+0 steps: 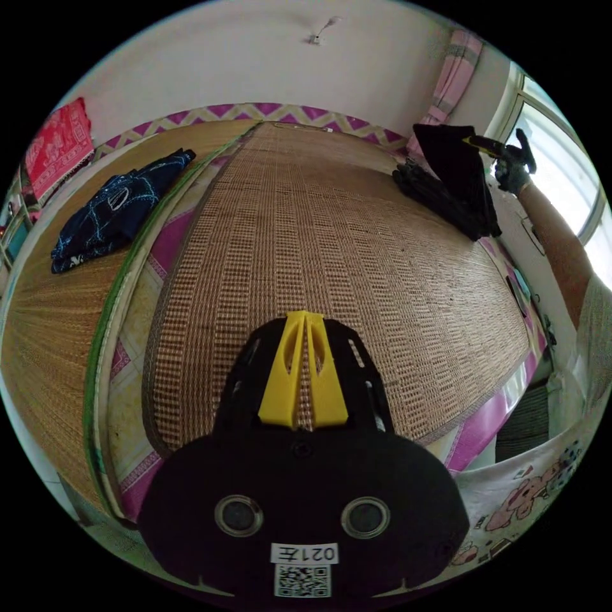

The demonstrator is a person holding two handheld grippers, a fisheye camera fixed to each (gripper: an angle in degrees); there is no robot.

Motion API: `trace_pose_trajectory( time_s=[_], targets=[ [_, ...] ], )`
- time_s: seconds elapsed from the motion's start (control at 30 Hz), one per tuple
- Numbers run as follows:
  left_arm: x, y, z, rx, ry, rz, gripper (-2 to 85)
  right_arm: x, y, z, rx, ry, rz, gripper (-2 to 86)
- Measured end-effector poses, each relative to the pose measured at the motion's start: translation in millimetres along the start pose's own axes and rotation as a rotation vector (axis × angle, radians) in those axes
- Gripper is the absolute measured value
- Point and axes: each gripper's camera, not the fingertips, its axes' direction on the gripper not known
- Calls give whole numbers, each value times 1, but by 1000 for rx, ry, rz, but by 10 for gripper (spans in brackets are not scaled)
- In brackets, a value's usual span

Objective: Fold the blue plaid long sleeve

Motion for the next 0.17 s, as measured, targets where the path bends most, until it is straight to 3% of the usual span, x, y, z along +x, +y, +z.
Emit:
trace_pose_trajectory(
  time_s=[0.17],
  targets=[
    [9, 10, -22, 80, 104, 37, -6, -122, 46, -65, -146, -112, -210, 58]
  ],
)
